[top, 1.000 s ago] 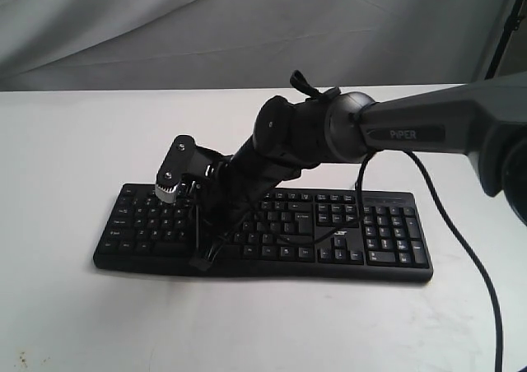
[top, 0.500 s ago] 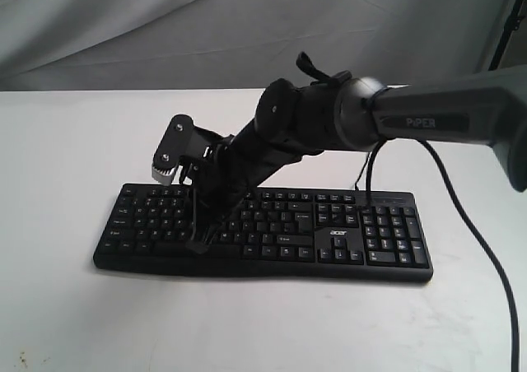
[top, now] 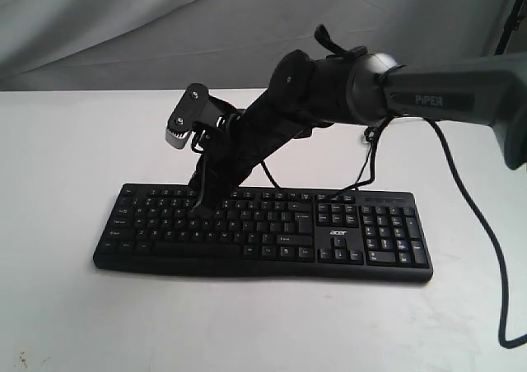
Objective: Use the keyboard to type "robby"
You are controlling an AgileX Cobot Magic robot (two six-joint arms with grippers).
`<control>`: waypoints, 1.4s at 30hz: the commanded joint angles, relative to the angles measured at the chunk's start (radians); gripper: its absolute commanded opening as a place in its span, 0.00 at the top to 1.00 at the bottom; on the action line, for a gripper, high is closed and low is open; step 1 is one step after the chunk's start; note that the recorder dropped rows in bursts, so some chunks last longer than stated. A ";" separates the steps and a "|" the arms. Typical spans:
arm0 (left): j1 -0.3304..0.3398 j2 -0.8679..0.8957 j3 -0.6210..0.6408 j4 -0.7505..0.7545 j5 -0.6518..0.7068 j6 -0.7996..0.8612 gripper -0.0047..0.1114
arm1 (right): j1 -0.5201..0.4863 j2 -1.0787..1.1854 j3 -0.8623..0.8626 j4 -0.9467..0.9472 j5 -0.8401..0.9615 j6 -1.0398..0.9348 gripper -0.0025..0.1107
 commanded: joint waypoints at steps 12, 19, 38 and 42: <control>-0.006 -0.003 0.004 0.005 -0.006 -0.003 0.96 | -0.016 0.079 -0.057 -0.031 0.093 0.019 0.98; -0.006 -0.003 0.004 0.005 -0.006 -0.003 0.96 | -0.019 0.079 -0.057 -0.031 0.084 0.019 0.98; -0.006 -0.003 0.004 0.005 -0.006 -0.003 0.96 | -0.019 0.081 -0.057 -0.029 0.068 0.019 0.98; -0.006 -0.003 0.004 0.005 -0.006 -0.003 0.96 | -0.019 0.089 -0.057 -0.023 0.070 0.019 0.98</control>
